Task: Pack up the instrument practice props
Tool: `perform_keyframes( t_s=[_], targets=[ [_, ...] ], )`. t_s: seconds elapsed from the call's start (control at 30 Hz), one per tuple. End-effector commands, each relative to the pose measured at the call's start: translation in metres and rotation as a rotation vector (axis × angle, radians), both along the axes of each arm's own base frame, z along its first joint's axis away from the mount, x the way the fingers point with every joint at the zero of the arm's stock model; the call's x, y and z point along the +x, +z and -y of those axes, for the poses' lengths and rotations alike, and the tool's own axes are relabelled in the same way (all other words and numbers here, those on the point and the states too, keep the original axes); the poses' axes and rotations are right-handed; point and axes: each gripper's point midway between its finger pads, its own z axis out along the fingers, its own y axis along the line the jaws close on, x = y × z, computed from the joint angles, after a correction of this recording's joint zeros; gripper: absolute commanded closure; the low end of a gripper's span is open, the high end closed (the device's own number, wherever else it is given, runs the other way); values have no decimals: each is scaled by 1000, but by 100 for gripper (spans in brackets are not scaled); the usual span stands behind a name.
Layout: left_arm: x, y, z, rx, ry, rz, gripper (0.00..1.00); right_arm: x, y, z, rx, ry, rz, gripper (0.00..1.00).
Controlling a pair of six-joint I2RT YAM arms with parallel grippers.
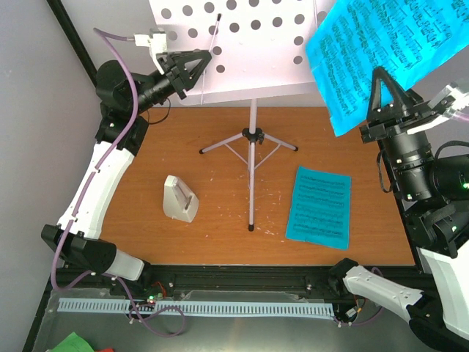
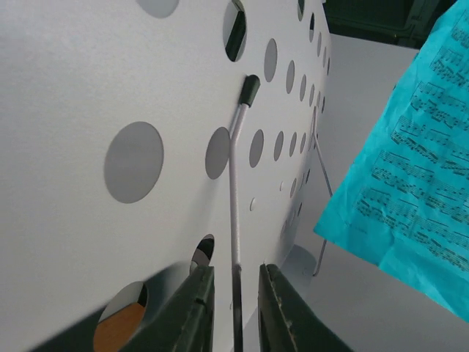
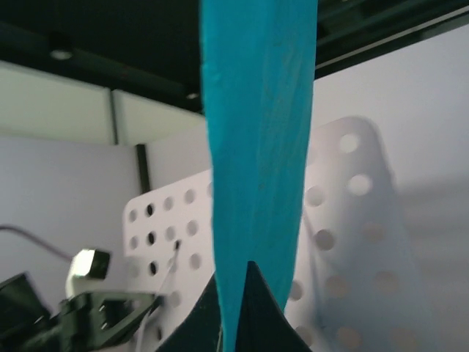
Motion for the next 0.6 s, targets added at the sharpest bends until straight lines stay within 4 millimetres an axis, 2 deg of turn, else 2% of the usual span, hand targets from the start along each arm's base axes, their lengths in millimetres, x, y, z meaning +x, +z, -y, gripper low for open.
perform_keyframes(
  t_s=[0.0,0.13,0.27,0.4,0.5,0.57],
  targets=[
    [-11,16,-1,-27,-15,34,76,-31,-14,-28,-94,224,9,97],
    [-20,17,-1,-18,-31,61,57,-59,-26,-42,-173,372,22,97],
    [-38,20,-10,-23,-6,119,40,-62,-60,-52,-236,443,-59,97],
    [-65,28,-21,-43,15,206,25,-47,-114,-66,-308,465,-197,97],
    [-79,27,-30,-35,61,251,11,-19,-167,-69,-338,401,-373,97],
    [-91,23,-38,-31,103,282,6,-1,-199,-67,-350,338,-486,97]
  ],
)
